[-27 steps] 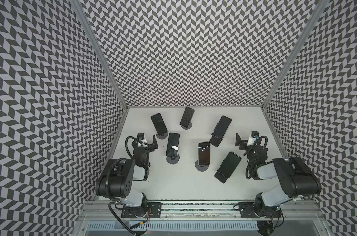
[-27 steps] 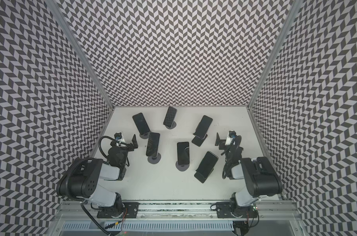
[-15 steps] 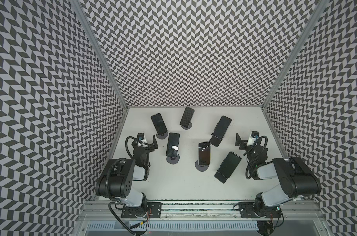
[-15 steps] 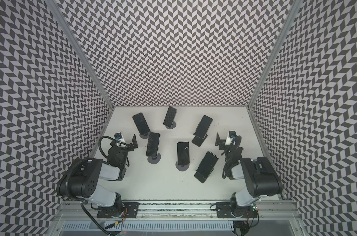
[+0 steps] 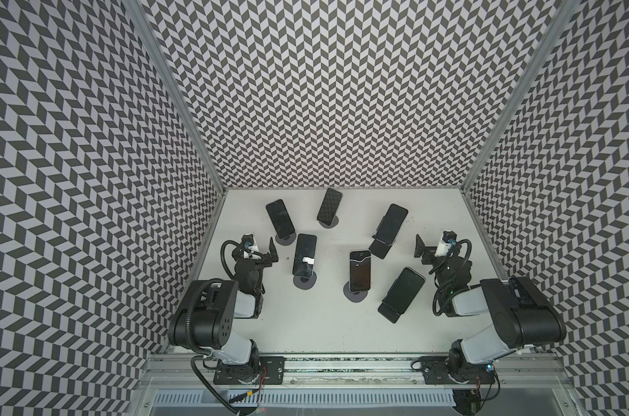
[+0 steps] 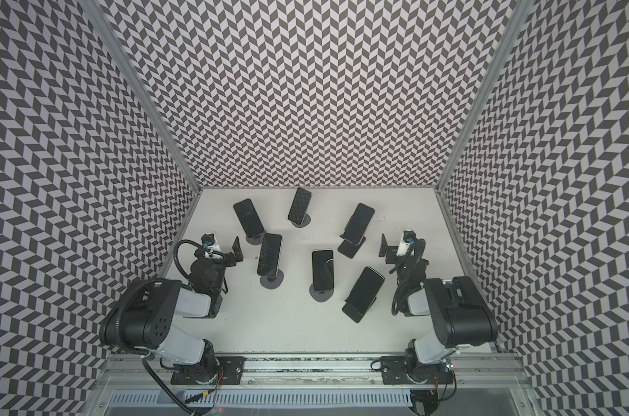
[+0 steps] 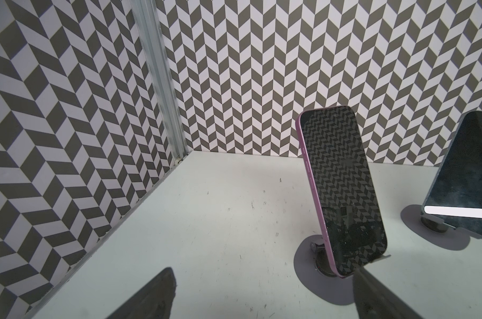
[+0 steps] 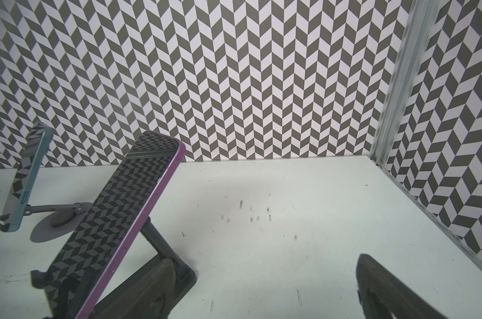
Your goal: Remove the phone from the phone stand
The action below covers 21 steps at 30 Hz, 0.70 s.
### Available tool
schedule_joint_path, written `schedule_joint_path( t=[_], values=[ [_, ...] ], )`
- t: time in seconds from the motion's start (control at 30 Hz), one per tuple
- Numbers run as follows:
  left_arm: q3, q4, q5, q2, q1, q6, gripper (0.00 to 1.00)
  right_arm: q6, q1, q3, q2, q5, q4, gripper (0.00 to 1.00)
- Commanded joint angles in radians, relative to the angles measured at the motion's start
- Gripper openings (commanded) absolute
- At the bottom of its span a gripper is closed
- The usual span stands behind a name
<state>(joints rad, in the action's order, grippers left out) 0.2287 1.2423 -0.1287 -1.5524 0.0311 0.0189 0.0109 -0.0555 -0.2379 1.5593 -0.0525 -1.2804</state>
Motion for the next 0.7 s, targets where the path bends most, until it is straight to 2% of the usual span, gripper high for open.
schedule_joint_path(
  t=[0.0, 0.2, 0.27, 0.33, 0.47, 0.53, 0.67],
  values=[
    [0.020, 0.039, -0.009, -0.010, -0.003, -0.005, 1.00, 0.008, 0.005, -0.003, 0.011, -0.009, -0.062, 1.00],
    [0.011, 0.046, 0.009, -0.004, -0.009, -0.003, 1.00, 0.007, 0.005, -0.006, 0.010, -0.009, -0.057, 1.00],
    [-0.014, 0.090, 0.013, 0.000, -0.011, -0.004, 1.00, -0.018, 0.005, 0.008, 0.002, -0.079, -0.095, 1.00],
    [-0.060, 0.169, -0.005, 0.011, -0.011, 0.002, 1.00, -0.067, 0.011, 0.086, -0.021, -0.169, -0.170, 1.00],
    [-0.130, 0.259, -0.044, 0.062, -0.016, 0.024, 0.99, -0.086, 0.016, 0.153, -0.064, -0.213, -0.252, 1.00],
    [-0.128, 0.193, -0.052, 0.132, -0.018, 0.027, 0.99, -0.097, 0.016, 0.164, -0.101, -0.250, -0.240, 0.99],
    [-0.112, 0.045, -0.060, 0.256, -0.020, 0.038, 1.00, -0.117, 0.017, 0.141, -0.234, -0.310, -0.061, 1.00]
  ],
)
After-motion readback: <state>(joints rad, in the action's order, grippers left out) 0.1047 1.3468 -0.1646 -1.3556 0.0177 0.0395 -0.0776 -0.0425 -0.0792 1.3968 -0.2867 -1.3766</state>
